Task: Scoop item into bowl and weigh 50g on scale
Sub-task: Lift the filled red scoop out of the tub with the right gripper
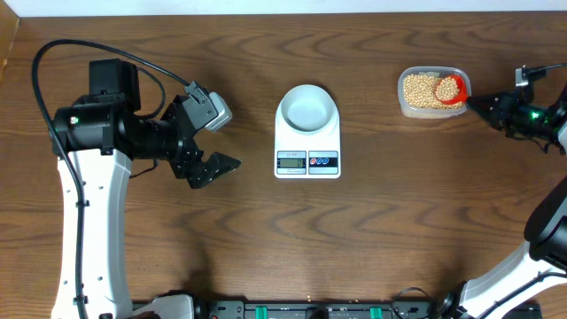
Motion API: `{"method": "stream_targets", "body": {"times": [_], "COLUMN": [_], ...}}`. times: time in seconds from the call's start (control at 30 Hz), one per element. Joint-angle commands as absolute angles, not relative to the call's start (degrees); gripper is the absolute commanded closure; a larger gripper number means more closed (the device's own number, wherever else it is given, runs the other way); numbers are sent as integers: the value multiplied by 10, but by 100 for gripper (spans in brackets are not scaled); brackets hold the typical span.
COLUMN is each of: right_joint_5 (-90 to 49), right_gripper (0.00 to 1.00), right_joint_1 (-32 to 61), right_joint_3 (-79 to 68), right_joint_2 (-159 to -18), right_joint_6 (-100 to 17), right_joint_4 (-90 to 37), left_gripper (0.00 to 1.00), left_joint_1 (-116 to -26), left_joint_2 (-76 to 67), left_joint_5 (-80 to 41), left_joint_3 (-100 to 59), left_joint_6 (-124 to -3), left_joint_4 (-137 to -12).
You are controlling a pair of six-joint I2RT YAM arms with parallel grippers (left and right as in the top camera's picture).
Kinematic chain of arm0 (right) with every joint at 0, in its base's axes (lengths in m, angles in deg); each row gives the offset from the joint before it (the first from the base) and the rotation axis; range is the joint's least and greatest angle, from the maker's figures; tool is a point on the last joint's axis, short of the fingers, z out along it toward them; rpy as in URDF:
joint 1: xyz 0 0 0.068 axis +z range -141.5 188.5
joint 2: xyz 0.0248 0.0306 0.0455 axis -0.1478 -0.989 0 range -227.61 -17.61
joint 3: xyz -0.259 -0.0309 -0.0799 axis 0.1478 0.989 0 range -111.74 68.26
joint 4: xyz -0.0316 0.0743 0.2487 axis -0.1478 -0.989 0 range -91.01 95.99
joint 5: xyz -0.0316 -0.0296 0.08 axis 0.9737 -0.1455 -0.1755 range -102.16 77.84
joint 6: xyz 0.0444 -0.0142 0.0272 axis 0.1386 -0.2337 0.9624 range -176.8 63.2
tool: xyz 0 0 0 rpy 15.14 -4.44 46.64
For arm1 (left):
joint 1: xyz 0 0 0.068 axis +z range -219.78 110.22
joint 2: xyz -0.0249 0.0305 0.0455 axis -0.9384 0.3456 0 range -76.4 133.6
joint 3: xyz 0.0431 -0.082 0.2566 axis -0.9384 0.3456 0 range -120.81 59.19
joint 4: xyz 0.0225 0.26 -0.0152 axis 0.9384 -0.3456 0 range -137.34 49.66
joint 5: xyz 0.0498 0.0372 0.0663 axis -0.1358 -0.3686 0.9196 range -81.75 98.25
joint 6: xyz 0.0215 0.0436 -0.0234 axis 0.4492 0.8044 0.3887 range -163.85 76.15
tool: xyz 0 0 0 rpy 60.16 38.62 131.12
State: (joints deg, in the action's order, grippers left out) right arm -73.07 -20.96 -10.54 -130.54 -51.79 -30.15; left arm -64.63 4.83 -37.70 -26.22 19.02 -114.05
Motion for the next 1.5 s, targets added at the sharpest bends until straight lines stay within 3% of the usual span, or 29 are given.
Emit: {"method": "stream_targets", "body": {"times": [0.0, 1.03, 1.47], "right_joint_5": [-761, -846, -855], "right_gripper": [99, 99, 99], "right_joint_1": [-212, -208, -140], "right_joint_3": [-107, -107, -107], "right_joint_2": [-1309, -1309, -1309], "right_joint_6": [-515, -467, -399], "right_joint_4": [-300, -279, -212], "left_gripper": [2, 2, 2], "left_joint_1": [-645, -645, -645], "left_joint_2": [48, 48, 48], "left_joint_5": [-375, -375, -375], "left_joint_3": [-259, -259, -259], "left_joint_6": [195, 196, 196], "left_joint_4": [-1144, -1144, -1144]}}
